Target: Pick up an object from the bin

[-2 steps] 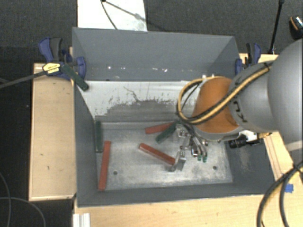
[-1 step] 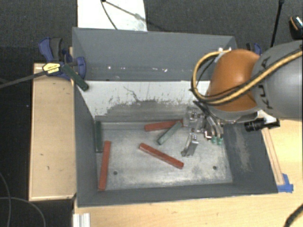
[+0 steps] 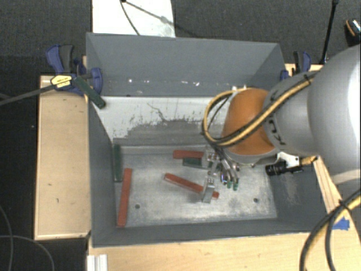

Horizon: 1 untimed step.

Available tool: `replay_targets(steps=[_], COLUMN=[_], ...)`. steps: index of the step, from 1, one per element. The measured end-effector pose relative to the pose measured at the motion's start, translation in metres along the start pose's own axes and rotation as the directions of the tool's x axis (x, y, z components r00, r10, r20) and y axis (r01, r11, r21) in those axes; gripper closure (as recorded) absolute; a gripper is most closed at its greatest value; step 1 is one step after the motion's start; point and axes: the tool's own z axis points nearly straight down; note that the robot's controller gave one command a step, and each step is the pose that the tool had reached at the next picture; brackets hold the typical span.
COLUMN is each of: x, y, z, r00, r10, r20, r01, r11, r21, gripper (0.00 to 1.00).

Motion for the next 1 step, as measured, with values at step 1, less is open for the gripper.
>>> replay_targets(steps=[1], x=[0.0155], y=[-0.0478], z=[-0.0315], r00=[1.000], r10=[-0.029], r20=[0.006], r01=[0.029], r11=[1.000], r21=[0.001], gripper=[0.00])
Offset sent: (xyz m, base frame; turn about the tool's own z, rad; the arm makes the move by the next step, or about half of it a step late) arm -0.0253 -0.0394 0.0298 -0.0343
